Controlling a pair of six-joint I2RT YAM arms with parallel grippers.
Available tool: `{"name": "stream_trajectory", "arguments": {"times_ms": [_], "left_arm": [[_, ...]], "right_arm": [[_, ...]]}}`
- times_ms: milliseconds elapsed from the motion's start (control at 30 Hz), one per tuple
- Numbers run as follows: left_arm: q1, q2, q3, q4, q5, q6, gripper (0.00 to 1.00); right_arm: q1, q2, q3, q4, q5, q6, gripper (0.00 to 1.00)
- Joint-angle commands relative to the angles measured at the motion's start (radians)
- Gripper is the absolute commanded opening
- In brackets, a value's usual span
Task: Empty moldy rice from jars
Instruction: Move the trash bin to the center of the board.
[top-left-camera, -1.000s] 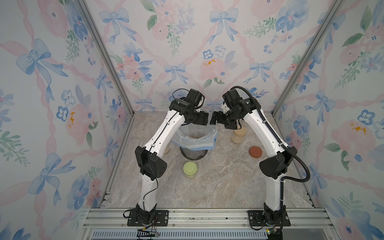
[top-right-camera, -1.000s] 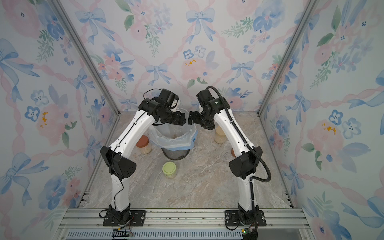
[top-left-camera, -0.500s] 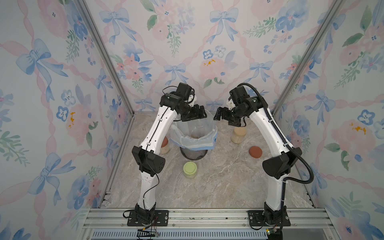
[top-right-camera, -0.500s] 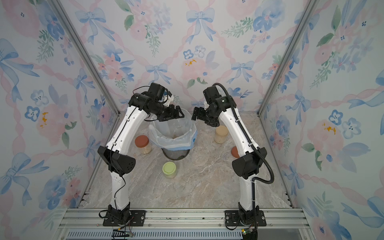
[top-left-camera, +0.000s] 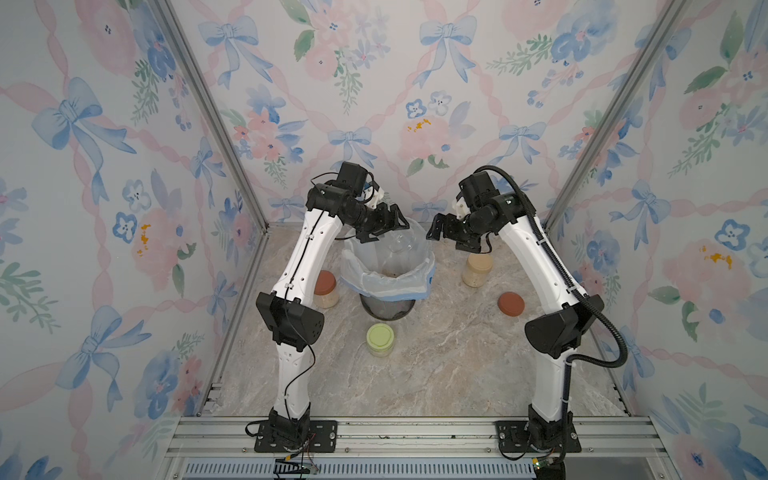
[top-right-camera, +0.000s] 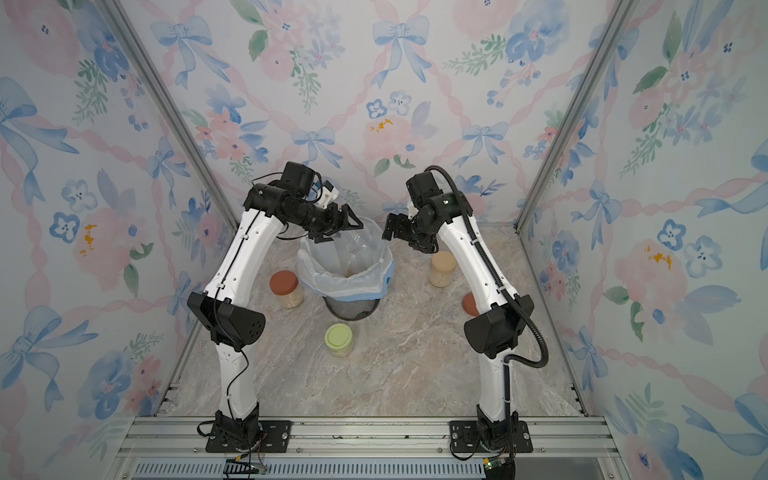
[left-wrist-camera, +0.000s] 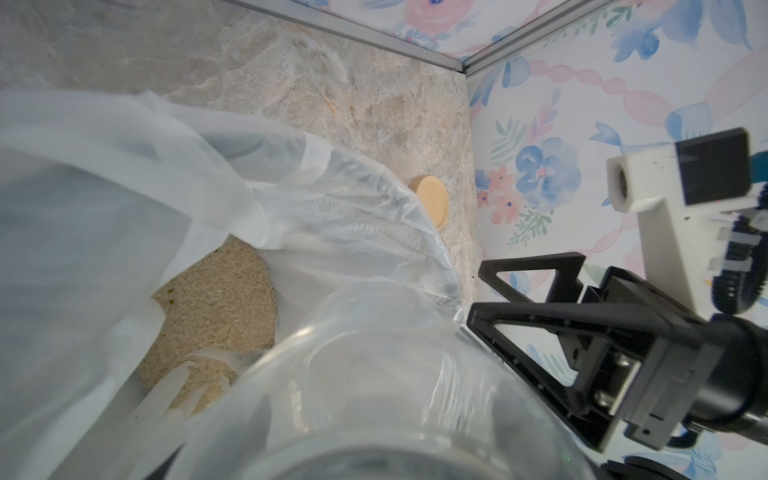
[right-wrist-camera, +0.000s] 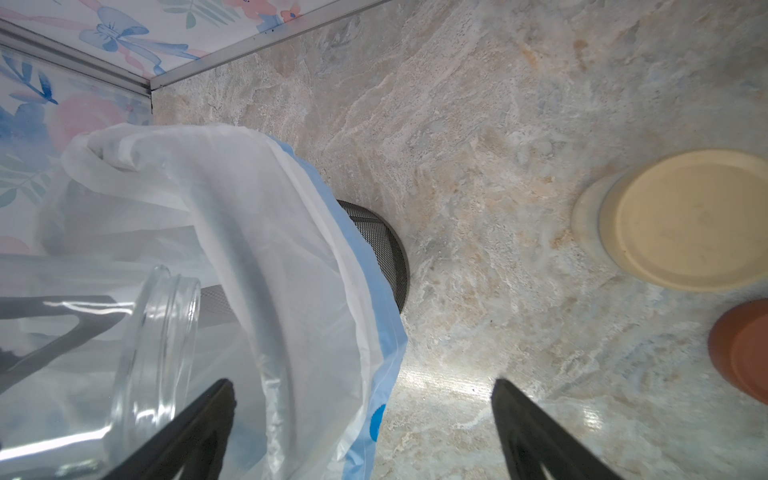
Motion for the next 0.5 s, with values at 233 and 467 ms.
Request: {"name": "stream_trajectory", "arguments": {"times_ms": [233, 467], "left_arm": [[-0.365, -0.202, -0.186, 0.083, -1.119, 0.160, 0.00], [-0.366, -0.222, -0.202, 0.150, -1.074, 0.201, 0.00]], "right_arm": [[-0.038, -0.050, -0.014, -0.002, -0.005, 0.013, 0.97], [-0.049, -0.055, -0.032, 0.017, -0.015, 0.023, 0.98]]}}
